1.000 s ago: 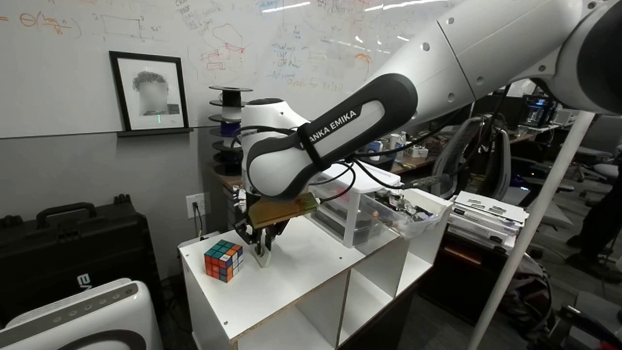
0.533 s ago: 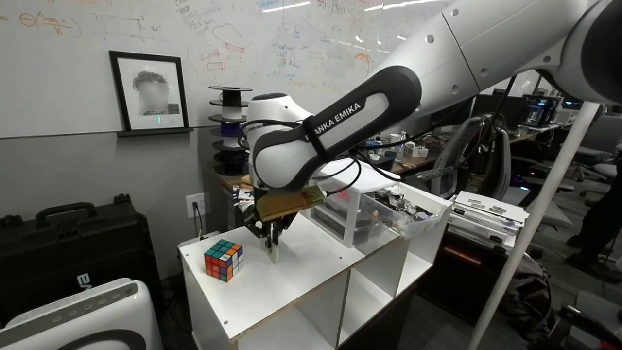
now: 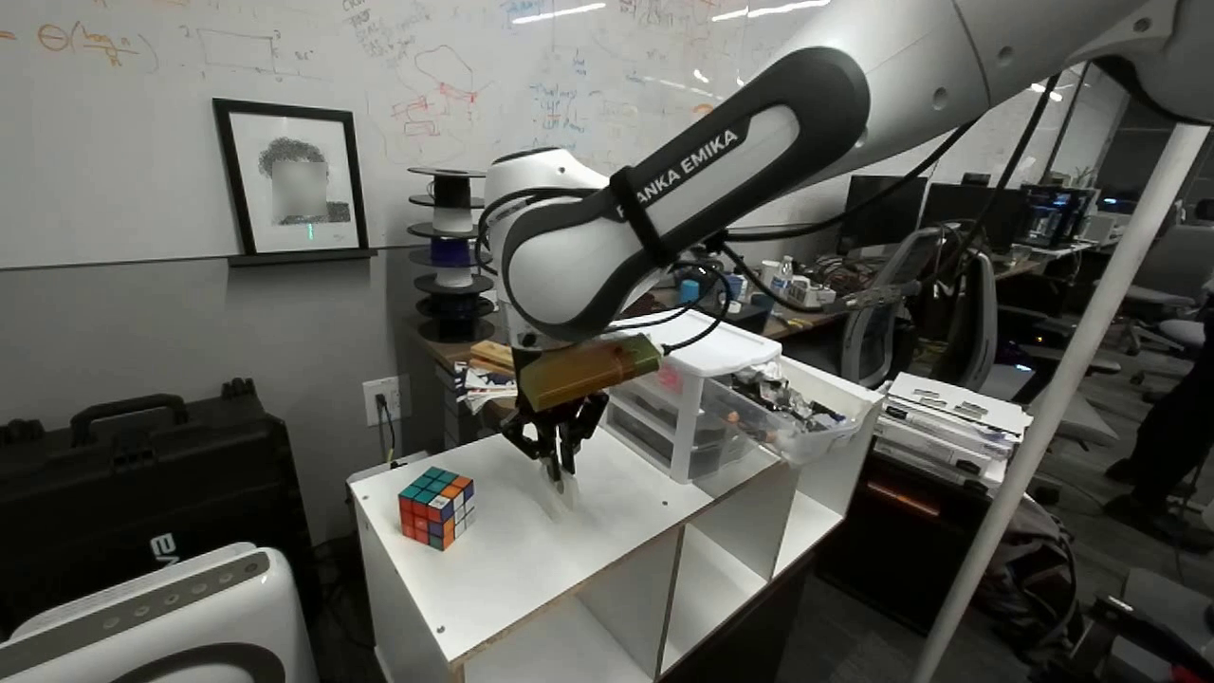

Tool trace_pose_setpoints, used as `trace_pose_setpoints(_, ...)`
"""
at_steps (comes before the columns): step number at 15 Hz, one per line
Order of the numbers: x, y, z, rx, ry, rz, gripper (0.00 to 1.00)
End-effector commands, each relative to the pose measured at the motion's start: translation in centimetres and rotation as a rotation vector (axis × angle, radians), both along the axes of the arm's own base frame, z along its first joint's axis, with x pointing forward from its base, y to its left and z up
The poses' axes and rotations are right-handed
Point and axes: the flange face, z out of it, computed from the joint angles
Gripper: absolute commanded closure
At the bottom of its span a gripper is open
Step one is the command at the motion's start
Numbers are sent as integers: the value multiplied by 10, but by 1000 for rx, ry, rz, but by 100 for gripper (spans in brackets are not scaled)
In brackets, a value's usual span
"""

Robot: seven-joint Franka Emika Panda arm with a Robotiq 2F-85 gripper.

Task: Pick up the white objects from the table and put them in the open drawer and close it

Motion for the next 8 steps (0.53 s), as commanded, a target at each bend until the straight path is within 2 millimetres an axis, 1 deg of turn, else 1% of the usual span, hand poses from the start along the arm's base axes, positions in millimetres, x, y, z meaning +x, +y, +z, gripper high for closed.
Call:
trace_pose_setpoints(1,-31,0,62,-33,13,-6,96)
trace_pose_setpoints(2,-37,-1,79,-33,6,-4,96)
trace_pose_setpoints(4,-50,-9,113,-32,-28,-16,96)
trace_pose_setpoints(6,-58,-27,144,-40,-79,-45,96)
trace_pose_setpoints(8,-68,-51,169,-54,-107,-93,96)
